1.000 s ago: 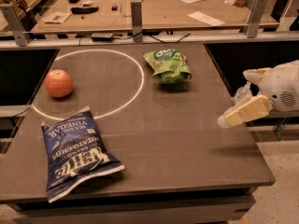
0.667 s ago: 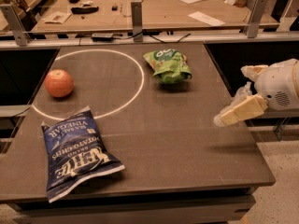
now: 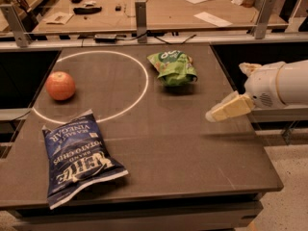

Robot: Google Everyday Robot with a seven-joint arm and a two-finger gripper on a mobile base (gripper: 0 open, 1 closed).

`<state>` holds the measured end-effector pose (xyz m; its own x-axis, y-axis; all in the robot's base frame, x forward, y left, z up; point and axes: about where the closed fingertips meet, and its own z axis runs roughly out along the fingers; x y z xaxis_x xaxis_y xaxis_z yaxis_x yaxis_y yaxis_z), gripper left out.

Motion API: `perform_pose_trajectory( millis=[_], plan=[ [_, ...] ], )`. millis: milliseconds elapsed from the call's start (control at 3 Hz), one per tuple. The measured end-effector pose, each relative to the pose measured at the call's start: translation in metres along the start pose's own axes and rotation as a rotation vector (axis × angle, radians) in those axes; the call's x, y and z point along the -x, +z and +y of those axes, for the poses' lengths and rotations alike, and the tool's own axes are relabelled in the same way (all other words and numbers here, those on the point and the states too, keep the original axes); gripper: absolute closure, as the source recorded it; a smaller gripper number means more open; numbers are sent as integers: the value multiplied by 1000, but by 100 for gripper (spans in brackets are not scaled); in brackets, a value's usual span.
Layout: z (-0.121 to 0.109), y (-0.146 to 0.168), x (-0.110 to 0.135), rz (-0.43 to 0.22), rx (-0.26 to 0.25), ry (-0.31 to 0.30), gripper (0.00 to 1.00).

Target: Move green rice chip bag near blue chip bag

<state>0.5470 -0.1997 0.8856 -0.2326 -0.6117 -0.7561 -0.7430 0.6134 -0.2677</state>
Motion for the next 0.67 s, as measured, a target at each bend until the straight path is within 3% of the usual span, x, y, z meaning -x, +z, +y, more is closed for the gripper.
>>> perform_pose_trajectory(
  millis=[667],
  plan=[
    [-26, 46, 22, -87, -66, 65, 0]
  ],
)
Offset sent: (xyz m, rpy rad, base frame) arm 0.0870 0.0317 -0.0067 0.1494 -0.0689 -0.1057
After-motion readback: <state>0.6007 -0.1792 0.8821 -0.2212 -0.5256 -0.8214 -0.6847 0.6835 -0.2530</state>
